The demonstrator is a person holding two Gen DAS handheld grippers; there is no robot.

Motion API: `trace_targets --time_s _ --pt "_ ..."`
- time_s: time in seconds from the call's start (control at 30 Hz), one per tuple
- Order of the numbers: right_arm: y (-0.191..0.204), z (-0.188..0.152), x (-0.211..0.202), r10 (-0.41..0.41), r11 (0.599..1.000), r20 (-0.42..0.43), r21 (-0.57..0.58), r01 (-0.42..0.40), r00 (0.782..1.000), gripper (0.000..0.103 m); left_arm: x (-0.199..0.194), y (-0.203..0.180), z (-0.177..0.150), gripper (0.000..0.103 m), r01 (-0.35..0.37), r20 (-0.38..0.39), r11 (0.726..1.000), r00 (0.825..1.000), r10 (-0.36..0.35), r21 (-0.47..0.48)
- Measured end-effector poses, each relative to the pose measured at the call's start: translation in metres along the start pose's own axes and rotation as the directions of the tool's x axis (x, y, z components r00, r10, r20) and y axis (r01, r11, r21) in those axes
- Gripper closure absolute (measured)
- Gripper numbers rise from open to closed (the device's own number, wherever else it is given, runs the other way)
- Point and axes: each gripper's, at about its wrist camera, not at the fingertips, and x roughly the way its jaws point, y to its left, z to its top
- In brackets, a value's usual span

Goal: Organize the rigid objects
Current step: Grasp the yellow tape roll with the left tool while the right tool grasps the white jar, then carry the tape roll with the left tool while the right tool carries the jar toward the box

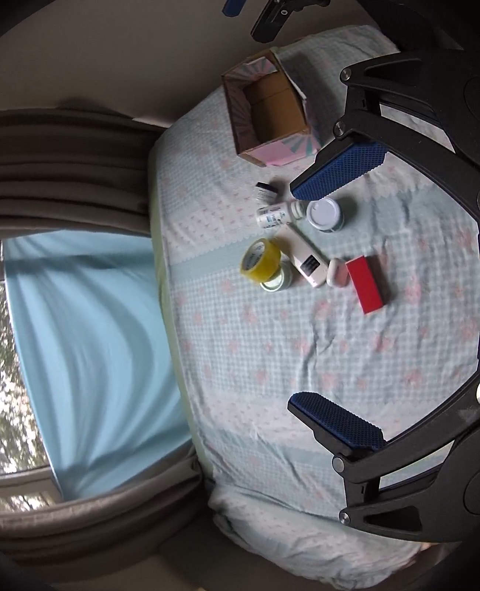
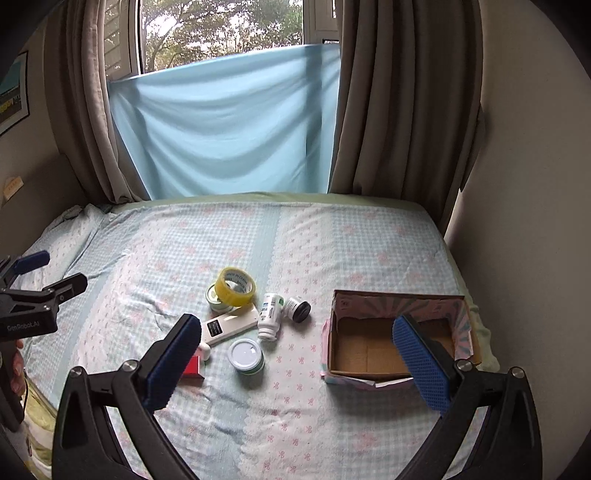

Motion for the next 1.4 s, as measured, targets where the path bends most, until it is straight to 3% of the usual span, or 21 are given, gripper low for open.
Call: trace_targets --time_s 0.17,0.37,0.53,0.77,1.03,1.13,1.23,1.4 --pt "0.031 -0.012 0.050 -0.008 1.000 -0.063 -0.006 0.007 0.998 0.000 0.079 0.012 0.013 0.000 0.100 -0.076 0.978 0.993 -0.088 0.182" --pt "0.060 -0.033 0.122 -0.017 1.000 -0.170 -0.014 0.015 0.985 0.000 0.179 -0.008 0.021 0.000 0.215 -0.206 0.904 0.968 -0.146 0.369" --pt "0.077 -0.060 0.191 -0.030 0.999 -0.308 0.000 0.032 0.951 0.000 0.263 -0.044 0.016 0.000 0.288 -0.311 0.824 0.940 -0.144 0.488" --pt "0.085 -0.096 0.268 -0.035 0.998 -0.433 0.034 0.055 0.901 0.000 0.361 -0.080 0.008 0.000 0.353 -0.429 0.767 0.896 -0.113 0.536" --pt "0.099 -0.106 0.323 -0.032 0.999 -0.486 0.003 0.038 0.874 0.007 0.419 -0.092 0.000 0.000 0.363 -0.469 0.756 0.879 -0.084 0.544" --pt "0.101 -0.110 0.337 -0.038 0.999 -0.510 -0.001 0.044 0.860 0.012 0.433 -0.095 0.001 0.000 0.376 -0.495 0.767 0.864 -0.089 0.519" --pt "0.097 -0.112 0.347 -0.033 0.998 -0.531 0.025 0.054 0.847 0.018 0.441 -0.098 0.003 0.001 0.383 -0.515 0.781 0.852 -0.093 0.494" --pt "0.091 -0.113 0.361 0.000 0.997 -0.546 0.064 0.043 0.838 0.036 0.443 -0.102 0.002 0.006 0.387 -0.514 0.775 0.852 -0.094 0.500"
